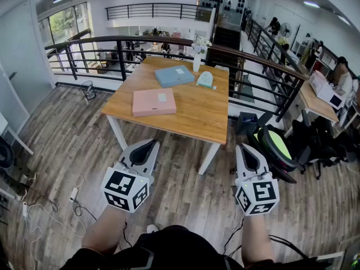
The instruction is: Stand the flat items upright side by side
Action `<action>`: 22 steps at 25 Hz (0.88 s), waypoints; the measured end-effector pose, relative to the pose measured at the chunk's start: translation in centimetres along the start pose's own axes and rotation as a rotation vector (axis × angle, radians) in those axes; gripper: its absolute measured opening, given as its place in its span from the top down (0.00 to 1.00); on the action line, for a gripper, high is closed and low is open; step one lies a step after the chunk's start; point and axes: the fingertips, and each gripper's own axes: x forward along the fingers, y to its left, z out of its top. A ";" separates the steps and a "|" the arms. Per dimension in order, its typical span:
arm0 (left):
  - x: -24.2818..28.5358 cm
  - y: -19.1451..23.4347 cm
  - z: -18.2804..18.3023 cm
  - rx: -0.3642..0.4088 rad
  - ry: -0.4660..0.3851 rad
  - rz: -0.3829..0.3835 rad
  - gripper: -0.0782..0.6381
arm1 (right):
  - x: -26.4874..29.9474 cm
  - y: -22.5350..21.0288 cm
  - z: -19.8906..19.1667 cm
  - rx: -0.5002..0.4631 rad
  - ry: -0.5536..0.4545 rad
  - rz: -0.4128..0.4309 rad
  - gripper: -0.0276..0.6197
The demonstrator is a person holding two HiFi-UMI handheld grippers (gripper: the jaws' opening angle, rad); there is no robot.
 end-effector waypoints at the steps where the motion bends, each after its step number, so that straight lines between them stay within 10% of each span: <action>1: -0.1 0.0 0.0 0.012 -0.005 0.005 0.85 | 0.0 0.0 0.1 -0.001 -0.002 -0.001 0.94; 22: -0.9 -0.1 0.4 0.033 -0.042 -0.027 0.85 | -0.4 1.5 0.8 -0.007 -0.028 0.003 0.94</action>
